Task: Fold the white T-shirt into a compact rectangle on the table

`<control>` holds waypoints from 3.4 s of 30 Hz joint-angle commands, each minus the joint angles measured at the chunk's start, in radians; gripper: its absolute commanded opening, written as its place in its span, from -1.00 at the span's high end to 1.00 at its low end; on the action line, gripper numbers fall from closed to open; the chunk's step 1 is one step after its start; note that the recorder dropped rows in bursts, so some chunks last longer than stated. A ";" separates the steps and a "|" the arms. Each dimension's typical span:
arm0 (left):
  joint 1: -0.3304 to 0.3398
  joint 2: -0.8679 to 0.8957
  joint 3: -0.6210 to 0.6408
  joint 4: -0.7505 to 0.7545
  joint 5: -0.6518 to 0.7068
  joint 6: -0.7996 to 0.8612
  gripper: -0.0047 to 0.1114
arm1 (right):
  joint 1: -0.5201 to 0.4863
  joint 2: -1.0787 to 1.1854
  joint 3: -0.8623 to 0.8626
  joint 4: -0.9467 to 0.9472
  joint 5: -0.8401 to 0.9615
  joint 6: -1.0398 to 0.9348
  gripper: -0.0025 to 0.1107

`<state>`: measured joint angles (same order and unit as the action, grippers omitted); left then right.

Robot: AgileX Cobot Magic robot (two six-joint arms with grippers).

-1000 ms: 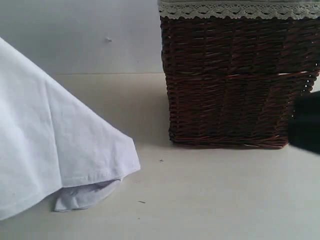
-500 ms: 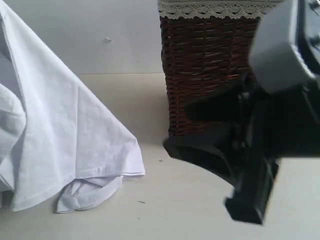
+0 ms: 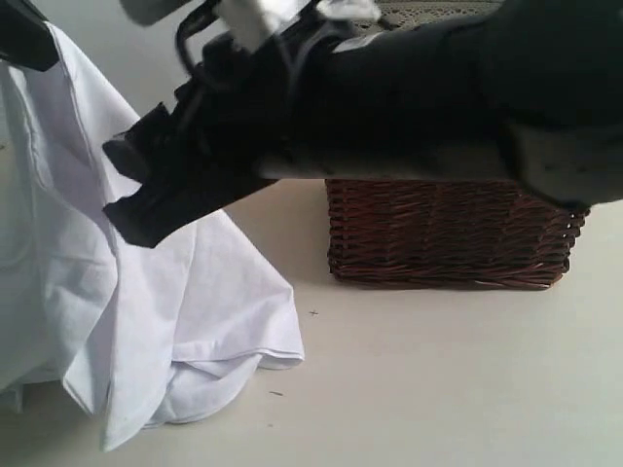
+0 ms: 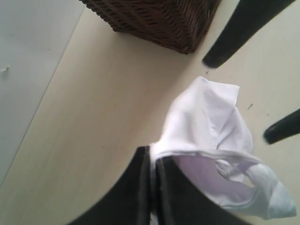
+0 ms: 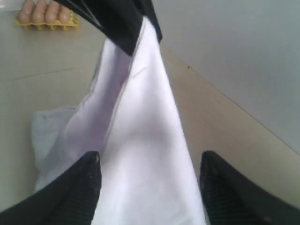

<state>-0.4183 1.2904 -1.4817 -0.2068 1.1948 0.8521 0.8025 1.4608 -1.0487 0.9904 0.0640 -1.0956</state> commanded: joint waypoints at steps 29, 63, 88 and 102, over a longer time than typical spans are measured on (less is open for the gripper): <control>0.000 -0.045 0.101 -0.123 -0.150 0.031 0.92 | 0.012 0.190 -0.097 0.003 0.011 0.098 -0.01; 0.000 -0.006 0.153 0.058 0.022 -0.153 0.50 | 0.012 -0.150 -0.095 -1.547 0.547 1.317 0.96; -0.232 0.002 0.680 -0.590 -0.401 0.085 -0.08 | 0.012 -0.155 -0.095 -1.569 0.604 1.319 0.96; -0.442 0.002 0.713 -0.675 -0.822 0.058 -0.30 | 0.012 -0.155 -0.095 -1.566 0.649 1.319 0.96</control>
<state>-0.8416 1.2946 -0.7720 -0.8601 0.4367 0.9085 0.8188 1.3138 -1.1410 -0.5656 0.7117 0.2205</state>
